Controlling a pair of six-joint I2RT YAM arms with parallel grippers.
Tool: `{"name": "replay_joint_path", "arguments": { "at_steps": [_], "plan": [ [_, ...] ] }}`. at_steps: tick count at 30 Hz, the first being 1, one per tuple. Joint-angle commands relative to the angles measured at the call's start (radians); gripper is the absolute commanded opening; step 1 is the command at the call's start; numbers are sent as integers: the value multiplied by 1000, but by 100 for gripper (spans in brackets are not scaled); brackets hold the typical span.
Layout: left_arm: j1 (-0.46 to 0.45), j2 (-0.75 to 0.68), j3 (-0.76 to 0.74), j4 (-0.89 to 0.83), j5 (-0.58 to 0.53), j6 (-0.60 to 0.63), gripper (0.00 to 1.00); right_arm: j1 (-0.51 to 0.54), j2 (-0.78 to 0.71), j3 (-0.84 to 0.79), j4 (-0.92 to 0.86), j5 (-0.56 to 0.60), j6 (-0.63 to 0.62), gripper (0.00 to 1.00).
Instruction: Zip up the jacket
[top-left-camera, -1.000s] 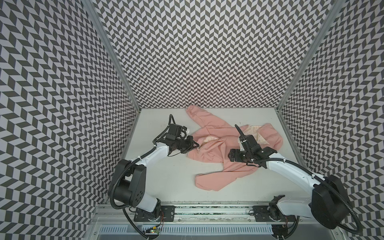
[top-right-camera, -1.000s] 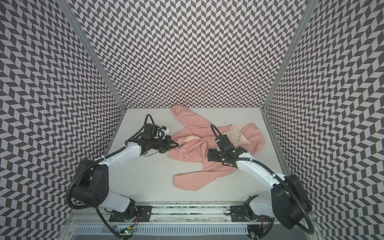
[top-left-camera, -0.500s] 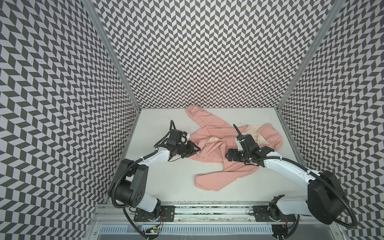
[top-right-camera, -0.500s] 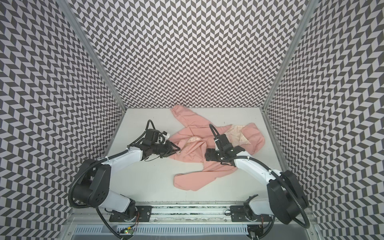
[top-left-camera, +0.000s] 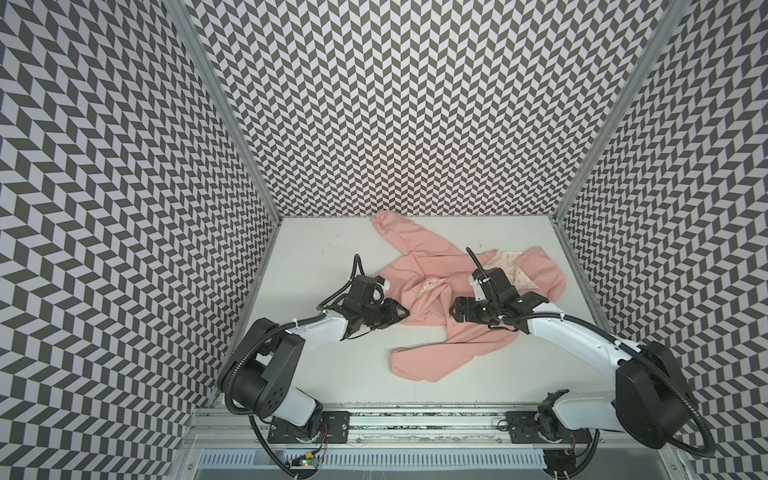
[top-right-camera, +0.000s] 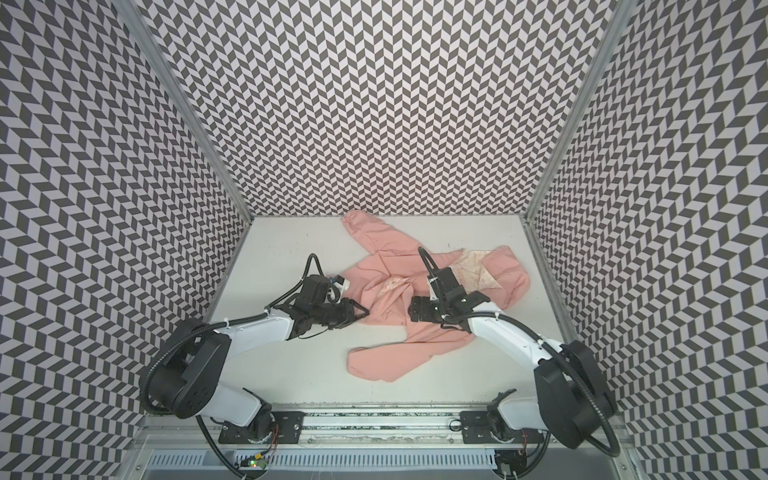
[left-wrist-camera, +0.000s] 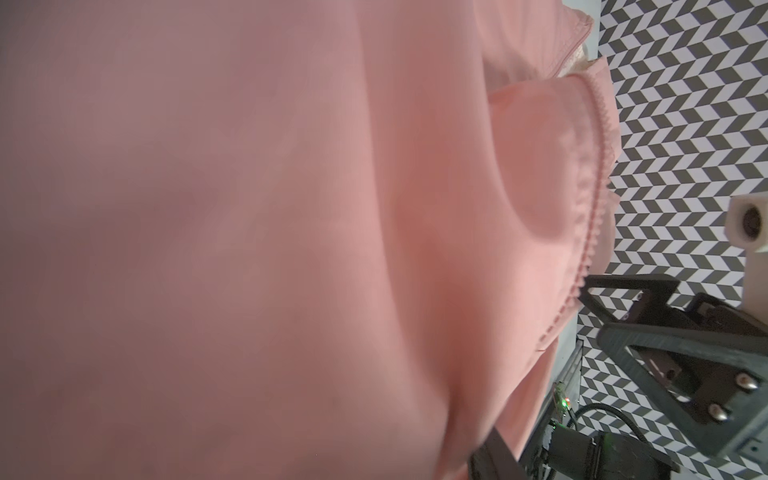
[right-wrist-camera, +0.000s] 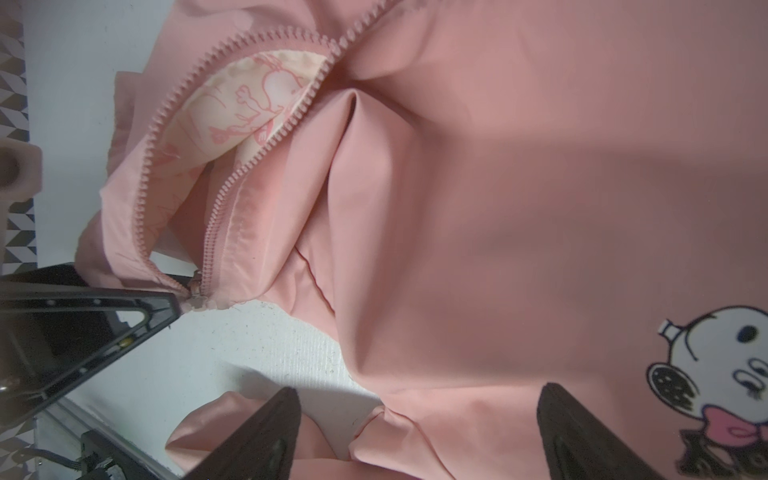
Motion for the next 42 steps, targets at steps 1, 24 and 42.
{"name": "replay_joint_path", "arguments": {
  "at_steps": [1,24,42],
  "plan": [
    [-5,-29,-32,108,-68,34,40,0,-14,18,22,-8,-6,90],
    [-61,52,-34,246,-84,25,38,-1,-20,17,21,-16,0,90],
    [-81,67,-100,314,-94,-3,45,-1,-32,21,13,-19,-1,90]
  ]
}}
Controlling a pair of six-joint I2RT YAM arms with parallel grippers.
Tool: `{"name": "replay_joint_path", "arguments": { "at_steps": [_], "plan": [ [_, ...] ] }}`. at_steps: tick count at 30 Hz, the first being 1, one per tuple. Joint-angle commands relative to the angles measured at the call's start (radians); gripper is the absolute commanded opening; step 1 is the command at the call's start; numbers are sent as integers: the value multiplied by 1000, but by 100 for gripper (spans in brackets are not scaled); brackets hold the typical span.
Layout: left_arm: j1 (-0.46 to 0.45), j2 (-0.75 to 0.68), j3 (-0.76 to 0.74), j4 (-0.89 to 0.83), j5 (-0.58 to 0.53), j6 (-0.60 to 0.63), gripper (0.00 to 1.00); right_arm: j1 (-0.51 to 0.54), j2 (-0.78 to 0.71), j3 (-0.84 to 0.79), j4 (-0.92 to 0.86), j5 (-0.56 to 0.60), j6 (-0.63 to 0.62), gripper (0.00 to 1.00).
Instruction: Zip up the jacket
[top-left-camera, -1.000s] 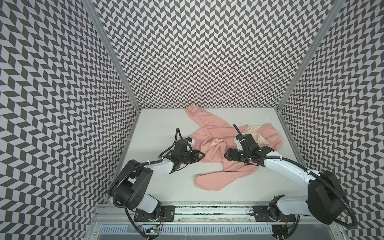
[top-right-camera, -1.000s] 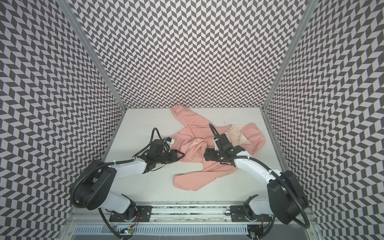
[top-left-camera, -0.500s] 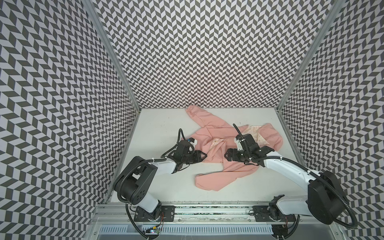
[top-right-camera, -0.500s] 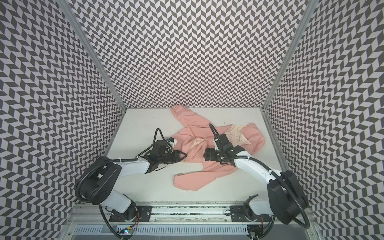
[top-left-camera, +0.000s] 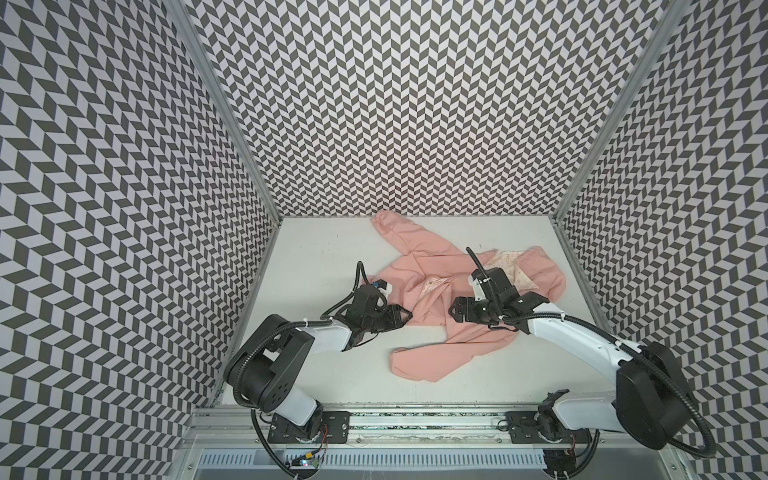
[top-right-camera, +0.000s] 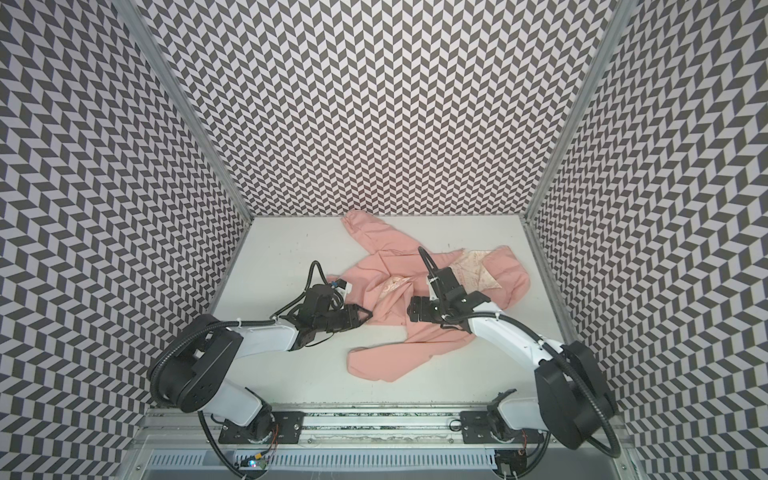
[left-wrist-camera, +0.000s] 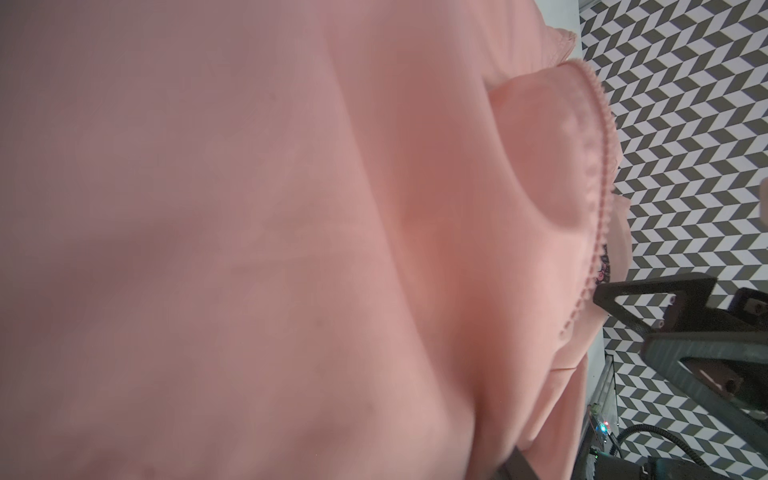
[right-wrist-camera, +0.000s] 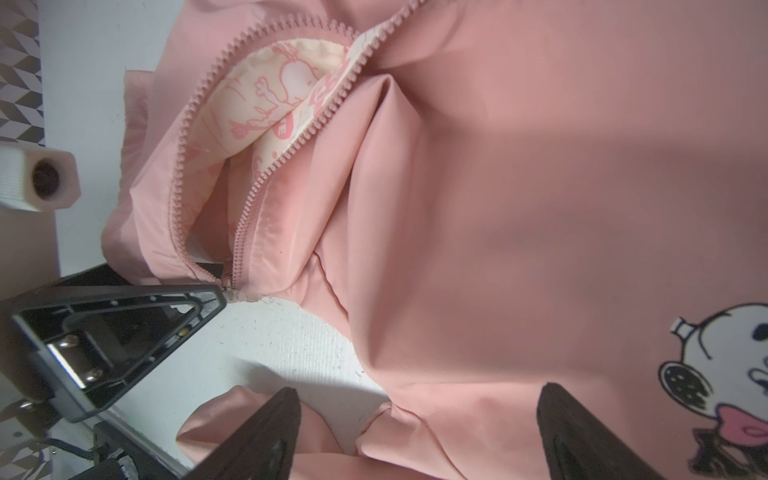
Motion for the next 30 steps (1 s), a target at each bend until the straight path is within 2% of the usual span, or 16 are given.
{"name": "replay_joint_path", "arguments": {
  "at_steps": [1,10,15,20,24,30],
  "plan": [
    [-16,18,-7,73,-9,-13,44,-2,-27,21,11,-4,-1,89],
    [-22,52,-7,172,-23,-49,39,-1,-31,29,2,-8,0,90],
    [-18,71,-1,216,-28,-80,31,-2,-38,33,-9,-1,-3,90],
    [-2,65,-18,280,-16,-106,18,-3,-44,37,-19,1,-7,89],
    [7,59,-24,324,39,-107,7,-2,-56,44,-22,-9,-16,89],
    [17,43,7,316,181,-79,0,-2,-97,74,-25,-78,-71,84]
  ]
}}
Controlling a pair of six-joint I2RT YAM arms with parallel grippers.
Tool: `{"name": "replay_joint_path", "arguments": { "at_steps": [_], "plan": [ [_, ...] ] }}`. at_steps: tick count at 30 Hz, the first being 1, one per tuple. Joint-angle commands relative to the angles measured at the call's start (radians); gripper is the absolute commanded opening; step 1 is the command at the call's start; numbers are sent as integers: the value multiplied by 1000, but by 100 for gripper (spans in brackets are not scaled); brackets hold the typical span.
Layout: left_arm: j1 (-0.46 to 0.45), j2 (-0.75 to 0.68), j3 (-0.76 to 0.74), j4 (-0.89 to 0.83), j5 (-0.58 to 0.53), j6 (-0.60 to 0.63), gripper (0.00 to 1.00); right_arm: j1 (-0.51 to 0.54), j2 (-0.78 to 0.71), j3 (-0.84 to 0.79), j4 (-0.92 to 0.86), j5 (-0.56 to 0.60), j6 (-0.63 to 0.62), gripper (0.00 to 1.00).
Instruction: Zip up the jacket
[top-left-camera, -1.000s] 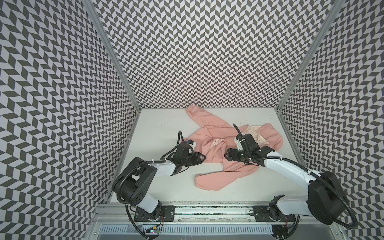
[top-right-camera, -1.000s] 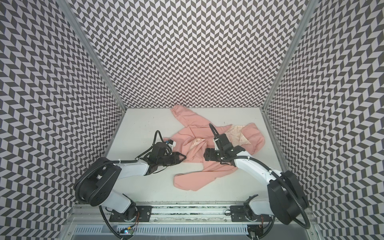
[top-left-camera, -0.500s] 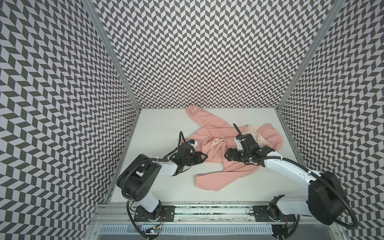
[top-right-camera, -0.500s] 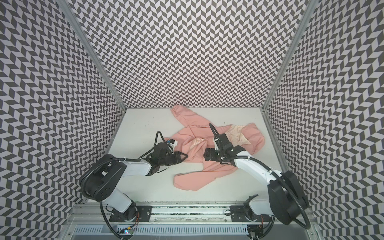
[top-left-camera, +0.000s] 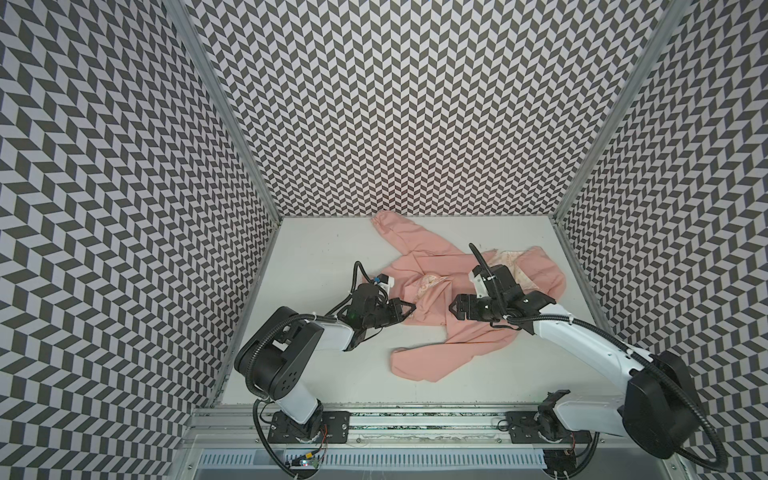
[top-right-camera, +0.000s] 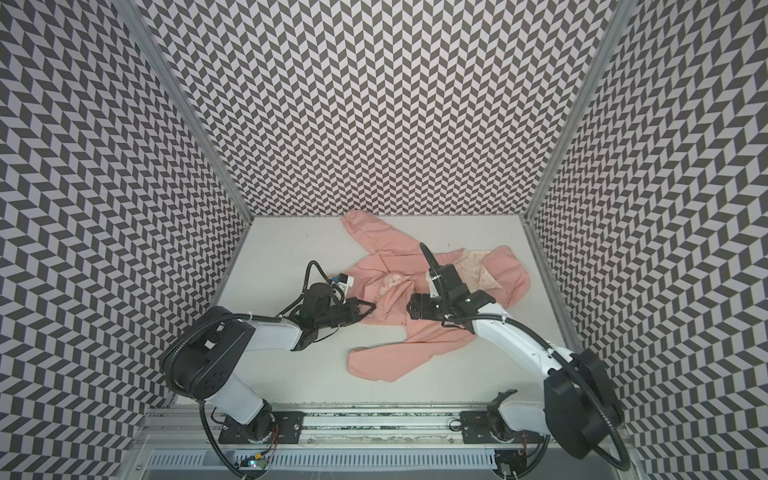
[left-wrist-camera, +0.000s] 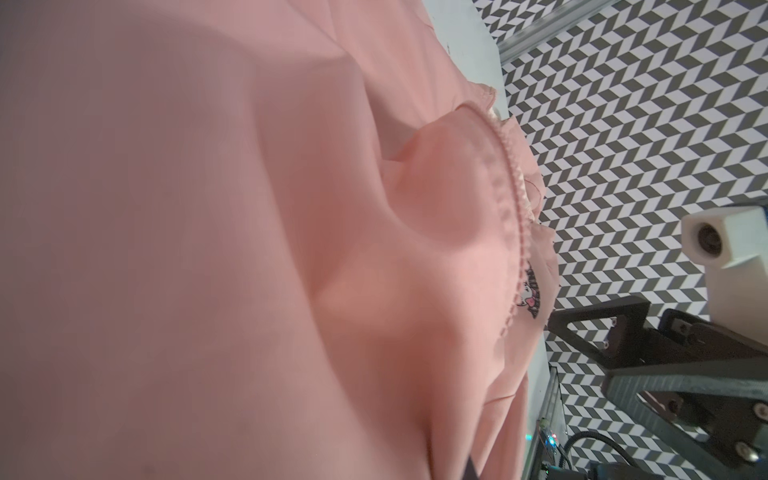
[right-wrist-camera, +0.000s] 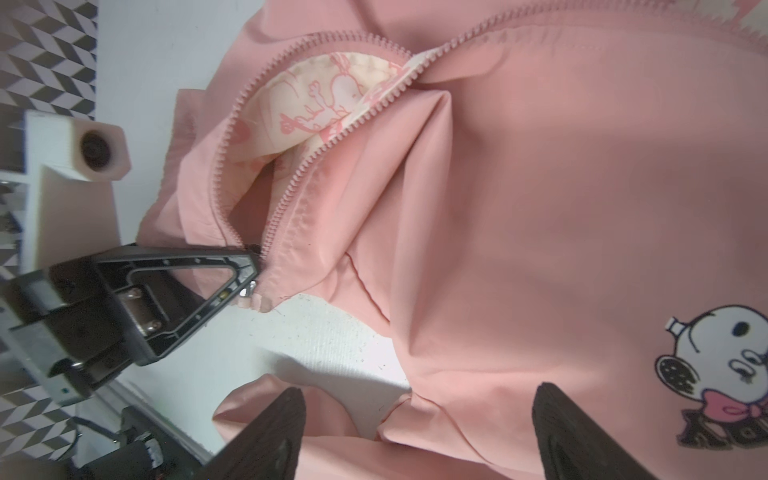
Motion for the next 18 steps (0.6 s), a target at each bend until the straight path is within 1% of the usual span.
{"name": "replay_joint_path", "arguments": {
  "at_steps": [1,5,7,8,11,14,16,18],
  "plan": [
    [6,-34,30,24,110,26,0,-3,-42,48,9,-68,-47,83],
    [4,-86,85,-84,196,85,0,-5,-52,78,48,-179,-67,78],
    [5,-116,120,-164,228,129,0,-6,-45,102,66,-231,-70,72],
    [2,-129,127,-178,232,136,0,-8,-38,113,70,-246,-66,68],
    [-6,-144,134,-132,275,123,0,-16,-6,149,93,-296,-53,54],
    [-5,-132,142,-88,317,96,0,-37,38,182,119,-359,-28,46],
    [-5,-115,144,-34,346,67,0,-55,71,195,147,-433,-11,45],
    [-5,-98,151,-1,372,38,0,-59,102,188,191,-490,17,47]
  ]
}}
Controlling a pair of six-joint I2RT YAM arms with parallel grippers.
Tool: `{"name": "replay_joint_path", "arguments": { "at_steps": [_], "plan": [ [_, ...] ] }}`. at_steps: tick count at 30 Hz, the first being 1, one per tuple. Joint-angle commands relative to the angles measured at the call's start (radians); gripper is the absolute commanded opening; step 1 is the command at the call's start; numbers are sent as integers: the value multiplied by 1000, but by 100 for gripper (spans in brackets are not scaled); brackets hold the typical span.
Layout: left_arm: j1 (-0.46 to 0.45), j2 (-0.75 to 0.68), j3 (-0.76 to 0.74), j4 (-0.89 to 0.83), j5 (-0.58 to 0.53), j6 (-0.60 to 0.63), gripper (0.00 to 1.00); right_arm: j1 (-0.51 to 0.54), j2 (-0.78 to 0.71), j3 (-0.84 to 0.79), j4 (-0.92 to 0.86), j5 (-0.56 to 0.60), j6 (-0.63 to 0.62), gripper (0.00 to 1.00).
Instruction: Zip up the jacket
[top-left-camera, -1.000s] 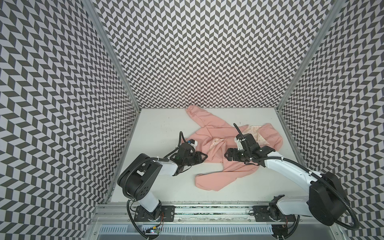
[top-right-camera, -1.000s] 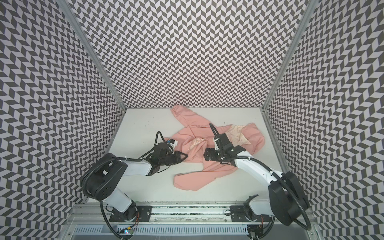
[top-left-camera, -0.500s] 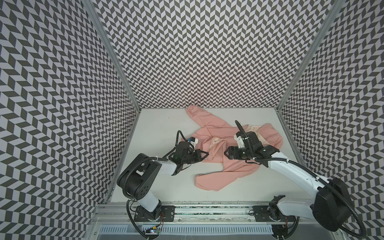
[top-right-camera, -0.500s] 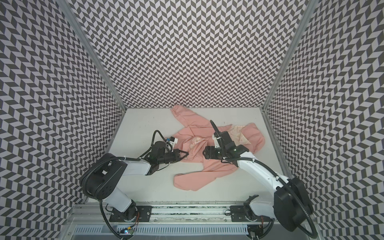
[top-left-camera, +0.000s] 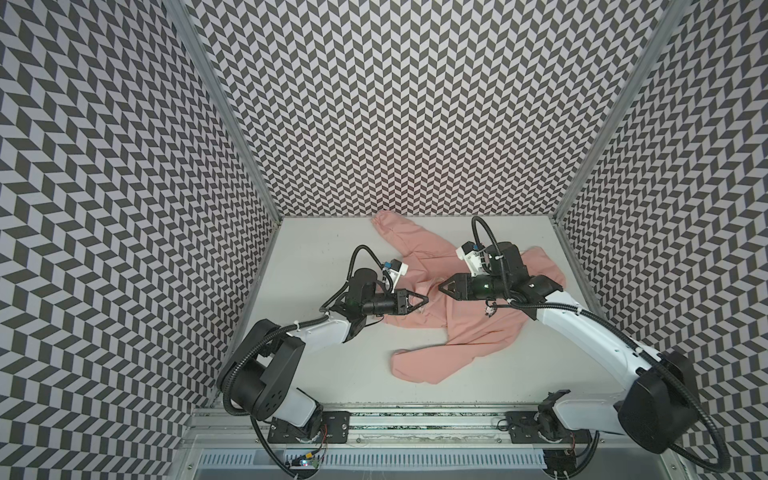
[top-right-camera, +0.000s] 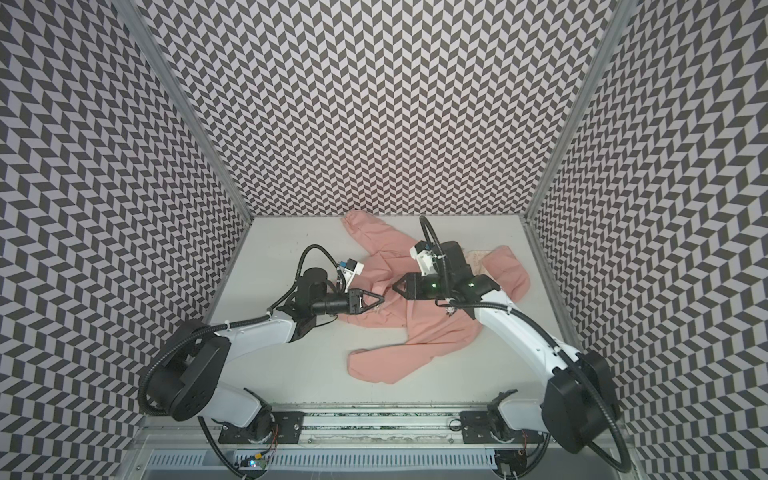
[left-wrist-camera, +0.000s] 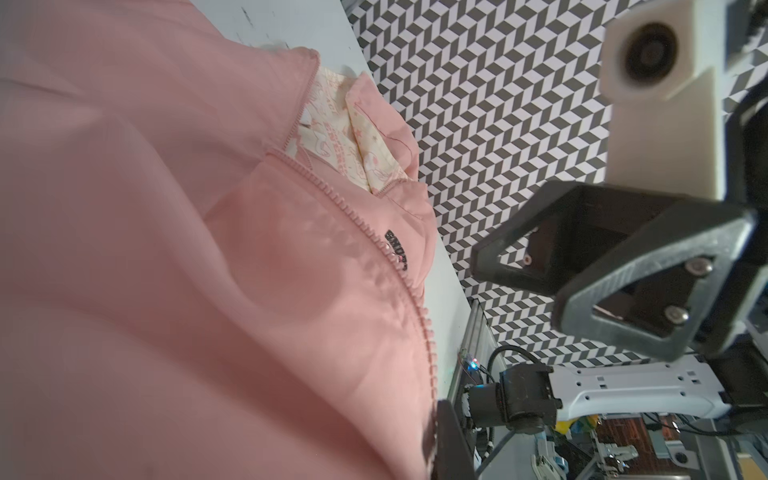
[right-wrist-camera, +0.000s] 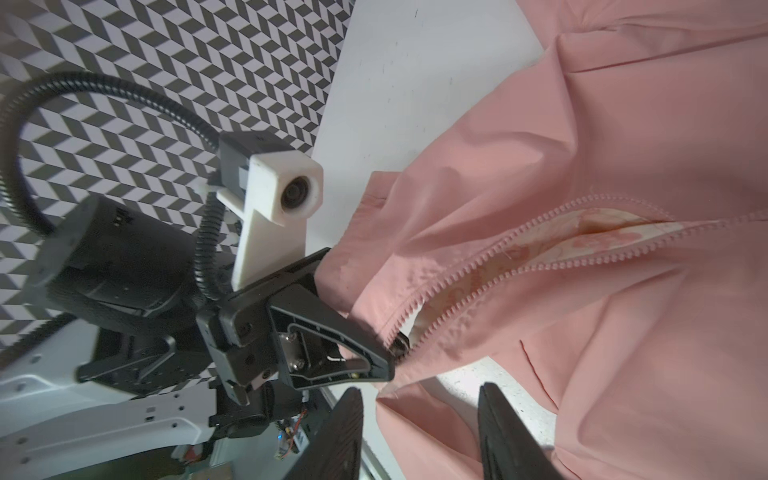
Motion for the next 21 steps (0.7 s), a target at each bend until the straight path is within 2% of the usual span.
{"name": "replay_joint_path", "arguments": {
  "at_steps": [1,6,10,13,16,21],
  "plan": [
    [-5,27,28,101,86,-44,0,-13,51,5,103,-154,41,48],
    [-5,51,43,145,123,-85,0,-12,64,-71,226,-215,117,47],
    [-5,70,56,180,148,-120,0,-14,50,-112,278,-221,152,40],
    [-7,87,73,201,167,-149,0,-16,54,-131,309,-226,172,41],
    [-11,97,90,190,182,-153,0,-22,61,-145,357,-237,207,46],
    [-17,100,93,170,186,-149,0,-24,74,-139,393,-226,237,45]
  ]
}}
